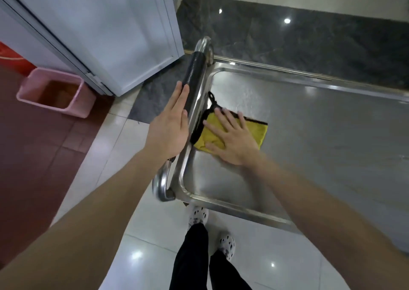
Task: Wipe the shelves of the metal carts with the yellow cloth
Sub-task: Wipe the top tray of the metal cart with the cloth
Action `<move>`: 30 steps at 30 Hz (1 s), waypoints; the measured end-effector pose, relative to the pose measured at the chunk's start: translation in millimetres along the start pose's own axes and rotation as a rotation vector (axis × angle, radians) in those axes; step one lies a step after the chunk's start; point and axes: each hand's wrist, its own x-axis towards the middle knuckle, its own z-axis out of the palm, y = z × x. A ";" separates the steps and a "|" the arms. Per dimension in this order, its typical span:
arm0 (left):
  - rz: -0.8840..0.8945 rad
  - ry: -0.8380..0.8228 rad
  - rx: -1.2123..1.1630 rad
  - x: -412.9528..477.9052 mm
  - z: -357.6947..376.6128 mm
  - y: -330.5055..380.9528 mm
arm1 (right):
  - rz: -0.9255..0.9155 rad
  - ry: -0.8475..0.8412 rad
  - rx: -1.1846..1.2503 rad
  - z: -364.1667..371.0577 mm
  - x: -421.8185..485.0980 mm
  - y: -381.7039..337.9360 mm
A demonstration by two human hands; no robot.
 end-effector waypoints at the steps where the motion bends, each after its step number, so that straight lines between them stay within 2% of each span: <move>1: 0.007 0.007 0.011 0.2 0.7 -0.9 | 0.068 0.014 -0.017 -5.8 18.8 18.4; 4: -0.008 0.021 0.060 0.6 1.1 1.1 | 0.115 0.016 0.001 -6.9 22.1 15.6; 8: -0.017 -0.005 0.104 0.1 1.0 4.4 | -0.075 -0.044 0.032 14.2 -86.3 -56.6; 10: -0.032 -0.023 0.102 -0.9 0.5 7.0 | -0.121 -0.096 0.049 22.0 -137.6 -69.3; 14: -0.022 -0.023 0.153 -0.1 1.2 11.0 | -0.105 -0.098 0.023 14.5 -142.5 -6.1; 18: 0.010 0.002 0.215 0.4 3.0 8.5 | 0.159 -0.005 0.008 -12.3 -56.8 97.5; 21: 0.043 0.036 0.258 0.8 3.0 8.7 | 0.206 0.014 -0.030 -8.6 -46.9 97.5; 24: 0.072 0.047 0.388 -1.1 -3.9 17.7 | 0.075 0.008 -0.063 9.2 -105.0 39.6; 27: 0.297 0.026 0.595 -6.6 -4.6 30.2 | -0.066 -0.087 -0.046 20.7 -168.5 -7.9; 29: 0.403 -0.106 0.691 -7.6 8.2 39.5 | -0.107 -0.135 -0.035 20.1 -183.0 -13.7; 30: 0.395 -0.202 0.688 -5.5 17.5 44.3 | -0.131 -0.141 -0.027 18.2 -180.4 -7.9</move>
